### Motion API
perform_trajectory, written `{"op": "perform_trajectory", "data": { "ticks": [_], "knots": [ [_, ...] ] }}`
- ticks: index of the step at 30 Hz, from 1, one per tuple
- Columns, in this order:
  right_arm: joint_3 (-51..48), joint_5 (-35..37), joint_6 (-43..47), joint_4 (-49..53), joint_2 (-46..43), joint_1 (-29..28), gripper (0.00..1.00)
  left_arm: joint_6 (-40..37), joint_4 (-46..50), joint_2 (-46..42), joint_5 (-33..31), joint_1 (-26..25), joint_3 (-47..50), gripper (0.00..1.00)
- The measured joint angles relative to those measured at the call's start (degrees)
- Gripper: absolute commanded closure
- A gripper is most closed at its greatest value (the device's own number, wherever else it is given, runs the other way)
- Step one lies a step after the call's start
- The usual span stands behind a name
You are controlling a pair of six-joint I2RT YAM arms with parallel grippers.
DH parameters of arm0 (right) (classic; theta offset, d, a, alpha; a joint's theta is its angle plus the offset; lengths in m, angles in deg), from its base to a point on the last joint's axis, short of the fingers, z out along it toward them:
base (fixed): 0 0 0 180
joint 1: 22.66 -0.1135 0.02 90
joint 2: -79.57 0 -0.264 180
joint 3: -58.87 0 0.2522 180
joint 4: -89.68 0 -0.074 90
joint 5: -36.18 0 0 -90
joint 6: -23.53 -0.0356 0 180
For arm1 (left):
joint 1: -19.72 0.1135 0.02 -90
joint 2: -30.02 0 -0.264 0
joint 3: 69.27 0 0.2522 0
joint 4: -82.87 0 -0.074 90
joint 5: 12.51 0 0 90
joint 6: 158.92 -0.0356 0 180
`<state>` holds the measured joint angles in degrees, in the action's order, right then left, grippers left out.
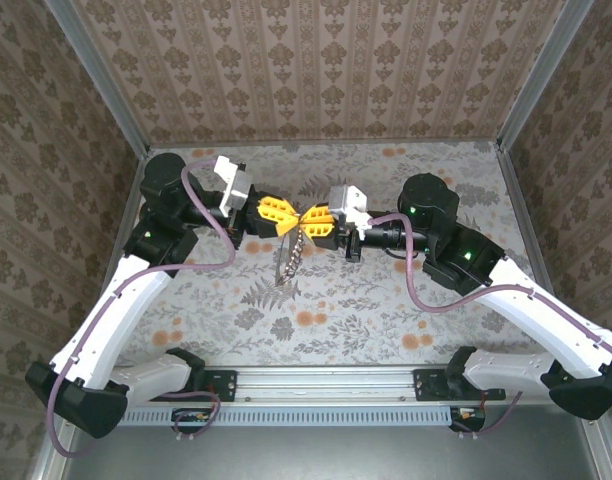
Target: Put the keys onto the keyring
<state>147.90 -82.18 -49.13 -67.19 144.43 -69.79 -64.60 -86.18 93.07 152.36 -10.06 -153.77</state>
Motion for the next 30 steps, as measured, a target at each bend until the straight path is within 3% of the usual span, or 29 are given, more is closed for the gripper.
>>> {"op": "perform_trajectory", "data": {
  "ticks": [20,30],
  "knots": [
    [-6.8,0.0,0.9,-1.9,-4.7,0.0,0.85,2.2,0.6,2.2,1.0,-1.0,-4.2,1.0],
    [-7.7,1.4,0.8,-2.5,-7.2,0.1,0.81,3.7,0.6,2.9,1.0,-1.4,-4.5,1.0]
  ]
}}
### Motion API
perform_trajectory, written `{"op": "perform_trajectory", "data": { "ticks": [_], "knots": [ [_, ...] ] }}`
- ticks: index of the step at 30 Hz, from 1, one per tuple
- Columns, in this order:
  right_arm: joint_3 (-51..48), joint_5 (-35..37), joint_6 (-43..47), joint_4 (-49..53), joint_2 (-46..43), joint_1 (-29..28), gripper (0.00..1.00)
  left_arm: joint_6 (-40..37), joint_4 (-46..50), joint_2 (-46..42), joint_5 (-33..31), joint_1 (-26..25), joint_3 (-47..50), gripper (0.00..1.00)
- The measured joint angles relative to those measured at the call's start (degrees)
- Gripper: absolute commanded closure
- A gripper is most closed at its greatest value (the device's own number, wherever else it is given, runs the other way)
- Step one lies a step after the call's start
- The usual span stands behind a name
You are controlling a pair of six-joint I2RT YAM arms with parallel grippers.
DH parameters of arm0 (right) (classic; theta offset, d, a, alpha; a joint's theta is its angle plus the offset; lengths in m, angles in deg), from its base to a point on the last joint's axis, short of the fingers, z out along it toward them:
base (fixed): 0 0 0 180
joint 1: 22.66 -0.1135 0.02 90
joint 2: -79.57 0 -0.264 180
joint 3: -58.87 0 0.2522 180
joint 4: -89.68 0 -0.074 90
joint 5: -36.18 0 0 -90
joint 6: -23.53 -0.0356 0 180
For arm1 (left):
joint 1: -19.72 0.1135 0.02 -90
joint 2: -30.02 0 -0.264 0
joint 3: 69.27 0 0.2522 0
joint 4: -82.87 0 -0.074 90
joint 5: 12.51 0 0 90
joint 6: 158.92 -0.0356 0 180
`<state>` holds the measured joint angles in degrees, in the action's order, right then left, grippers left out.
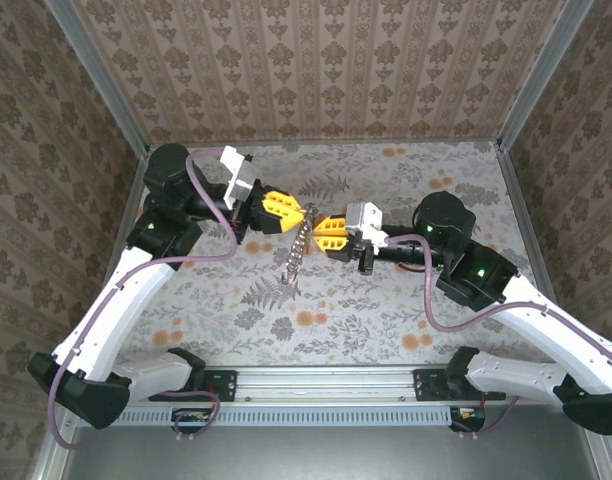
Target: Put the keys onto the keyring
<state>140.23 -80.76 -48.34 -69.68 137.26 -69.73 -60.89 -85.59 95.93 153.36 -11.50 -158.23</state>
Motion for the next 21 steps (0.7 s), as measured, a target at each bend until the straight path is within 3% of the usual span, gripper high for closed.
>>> {"op": "perform_trajectory", "data": {
  "ticks": [4,8,12,21],
  "knots": [
    [-0.4,1.1,-0.3,-0.6,-0.5,0.0,0.71,-0.3,0.5,0.0,-0.4,0.0,-0.2,1.0],
    [-1.9,5.1,-0.9,-1.0,-1.2,0.2,0.58,-5.0,7.4,0.0,-4.8,-0.3,-2.3,1.0],
    [-7.1,12.4,-3.0,-1.8,-3.3,1.5,0.45,-9.2,12.3,0.0,-12.2,0.1,-1.9,1.0],
    [-12.7,25.4,-12.3,0.9,-4.5,12.3,0.26,-19.6,25.4,7.6,-32.7,-1.9,0.5,1.0]
  ]
}}
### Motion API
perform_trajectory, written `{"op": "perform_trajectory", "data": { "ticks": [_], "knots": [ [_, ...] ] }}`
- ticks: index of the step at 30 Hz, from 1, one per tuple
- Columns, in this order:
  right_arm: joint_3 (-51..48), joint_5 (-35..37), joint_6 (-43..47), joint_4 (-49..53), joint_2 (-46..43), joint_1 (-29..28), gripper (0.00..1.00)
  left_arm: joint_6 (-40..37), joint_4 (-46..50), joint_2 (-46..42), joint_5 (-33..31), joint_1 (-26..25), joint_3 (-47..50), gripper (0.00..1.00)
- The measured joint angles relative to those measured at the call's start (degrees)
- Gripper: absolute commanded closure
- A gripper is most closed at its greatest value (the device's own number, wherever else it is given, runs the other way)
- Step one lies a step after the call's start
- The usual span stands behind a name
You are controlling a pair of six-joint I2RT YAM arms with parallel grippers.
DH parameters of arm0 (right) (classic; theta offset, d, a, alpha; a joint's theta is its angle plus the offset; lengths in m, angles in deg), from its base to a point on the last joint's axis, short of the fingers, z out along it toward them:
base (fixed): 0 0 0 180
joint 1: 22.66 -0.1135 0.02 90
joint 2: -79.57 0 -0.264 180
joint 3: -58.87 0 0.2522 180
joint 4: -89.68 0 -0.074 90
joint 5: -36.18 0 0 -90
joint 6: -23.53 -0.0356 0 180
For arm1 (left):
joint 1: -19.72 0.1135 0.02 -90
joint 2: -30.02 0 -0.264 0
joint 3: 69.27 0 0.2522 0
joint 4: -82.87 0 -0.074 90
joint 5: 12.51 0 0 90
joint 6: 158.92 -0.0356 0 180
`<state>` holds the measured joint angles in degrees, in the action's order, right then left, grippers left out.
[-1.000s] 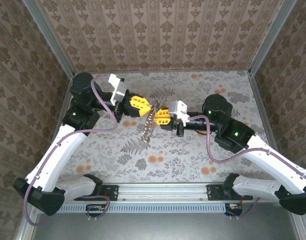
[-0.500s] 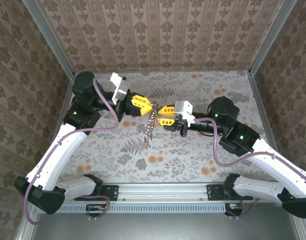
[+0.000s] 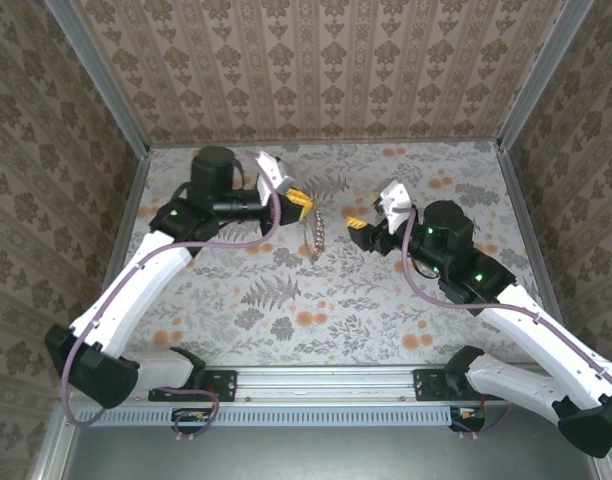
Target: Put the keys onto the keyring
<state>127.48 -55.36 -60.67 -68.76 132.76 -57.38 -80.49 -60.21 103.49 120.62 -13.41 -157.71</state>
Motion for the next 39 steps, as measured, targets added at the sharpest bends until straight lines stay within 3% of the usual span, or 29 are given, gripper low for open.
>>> {"op": "perform_trajectory", "data": {
  "ticks": [9,11,19,27,33,39],
  "knots": [
    [-0.2,6.1,-7.7,0.6,2.6,7.6,0.17,-2.4,6.8,10.8,-15.6,-4.5,2.6,1.0],
    [-0.6,6.8,-9.4,0.6,3.3,9.6,0.0,-2.4,7.2,14.3,-18.3,-5.5,2.5,1.0],
    [-2.1,9.3,-11.0,0.0,3.3,12.5,0.0,-1.2,6.7,29.1,-24.9,-8.3,-4.3,1.0],
    [-4.7,12.6,-14.0,-0.3,2.7,15.5,0.0,1.9,5.3,38.5,-25.6,-9.2,-7.6,0.99],
    [-9.6,12.7,-16.1,-1.7,-1.0,18.0,0.0,5.2,4.3,43.8,-25.6,-9.6,-9.1,0.83],
    [-12.1,12.5,-16.7,-2.9,-1.1,18.9,0.0,8.2,2.7,43.9,-25.4,-9.6,-9.1,0.52]
  ]
}}
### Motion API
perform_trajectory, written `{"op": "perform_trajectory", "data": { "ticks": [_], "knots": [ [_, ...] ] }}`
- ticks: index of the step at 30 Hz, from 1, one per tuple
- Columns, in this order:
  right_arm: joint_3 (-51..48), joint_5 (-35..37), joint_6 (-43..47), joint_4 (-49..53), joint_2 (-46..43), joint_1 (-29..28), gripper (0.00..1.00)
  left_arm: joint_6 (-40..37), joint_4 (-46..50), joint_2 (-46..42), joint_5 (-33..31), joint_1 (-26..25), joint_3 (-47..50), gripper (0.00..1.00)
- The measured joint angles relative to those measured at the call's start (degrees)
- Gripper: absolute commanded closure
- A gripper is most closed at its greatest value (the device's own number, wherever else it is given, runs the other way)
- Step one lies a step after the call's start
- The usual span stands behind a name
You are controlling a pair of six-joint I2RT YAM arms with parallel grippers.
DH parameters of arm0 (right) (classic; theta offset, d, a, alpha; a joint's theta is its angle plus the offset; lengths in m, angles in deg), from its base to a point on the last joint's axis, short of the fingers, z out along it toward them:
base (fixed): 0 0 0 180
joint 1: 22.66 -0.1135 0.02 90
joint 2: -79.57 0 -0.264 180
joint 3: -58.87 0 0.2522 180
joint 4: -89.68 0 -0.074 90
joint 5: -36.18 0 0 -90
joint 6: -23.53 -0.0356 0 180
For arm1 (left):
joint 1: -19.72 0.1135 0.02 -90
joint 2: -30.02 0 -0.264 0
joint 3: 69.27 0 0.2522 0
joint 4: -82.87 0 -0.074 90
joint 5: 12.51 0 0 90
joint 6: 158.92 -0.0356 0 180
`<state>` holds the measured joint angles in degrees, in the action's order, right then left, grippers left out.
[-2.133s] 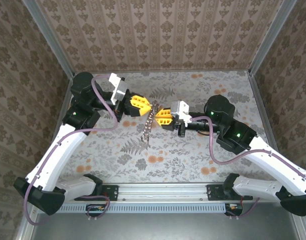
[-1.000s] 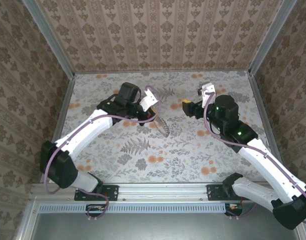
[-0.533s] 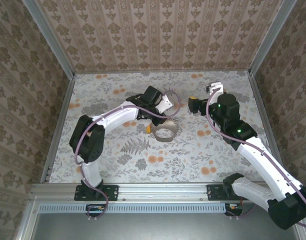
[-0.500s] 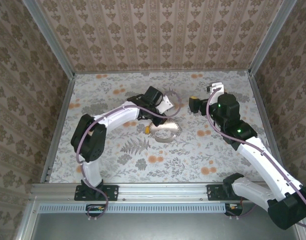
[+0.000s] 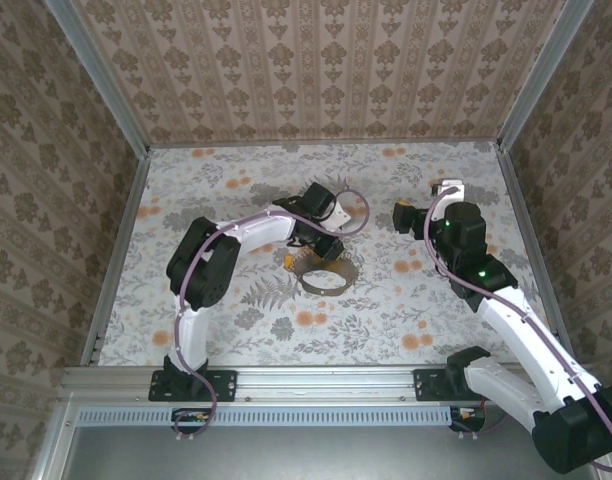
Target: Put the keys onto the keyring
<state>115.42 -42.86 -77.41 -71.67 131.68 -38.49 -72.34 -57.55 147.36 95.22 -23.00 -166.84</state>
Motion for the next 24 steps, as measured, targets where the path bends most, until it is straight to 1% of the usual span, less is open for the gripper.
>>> {"op": "perform_trajectory", "data": {
  "ticks": [1,2,5,8,9,12,13,15,18,20,24],
  "knots": [
    [-0.4,0.0,0.0,-0.4,0.0,0.2,0.0,0.2,-0.4,-0.4,0.0,0.0,0.2,0.4],
    [-1.1,0.0,0.1,-1.1,-0.1,0.5,0.0,0.3,-0.9,-1.2,0.0,0.0,0.7,0.31],
    [-3.8,-0.1,0.9,-3.5,-1.3,0.7,0.0,1.0,-1.6,-5.8,0.2,0.0,2.8,0.17],
    [-5.7,-0.6,2.1,-5.0,-1.6,1.0,0.0,1.1,-3.0,-12.9,0.4,0.1,5.8,0.07],
    [-5.8,-0.8,2.5,-5.1,-1.4,1.1,0.0,1.0,-3.7,-15.3,0.5,0.3,7.0,0.01],
    [-5.9,-1.5,4.6,-5.7,0.2,1.9,0.0,1.6,-6.4,-23.7,0.4,1.8,12.0,0.0],
    [-6.3,-1.6,5.3,-6.4,0.6,2.1,0.0,2.0,-7.7,-26.8,0.3,3.1,14.2,0.0],
    [-8.5,-1.9,6.9,-9.6,0.9,2.6,0.0,2.9,-9.7,-31.7,0.3,6.5,18.0,0.0],
    [-13.3,-2.8,9.4,-16.1,2.3,4.0,0.0,4.3,-12.8,-37.5,0.2,13.1,23.3,0.0],
    [-15.2,-2.9,10.9,-19.3,5.4,4.9,0.0,5.2,-14.8,-41.5,-2.4,16.4,27.0,0.0],
    [-16.0,-3.0,12.2,-25.8,12.6,6.8,0.0,6.7,-17.4,-46.9,-10.9,18.9,31.5,0.0]
  ]
}}
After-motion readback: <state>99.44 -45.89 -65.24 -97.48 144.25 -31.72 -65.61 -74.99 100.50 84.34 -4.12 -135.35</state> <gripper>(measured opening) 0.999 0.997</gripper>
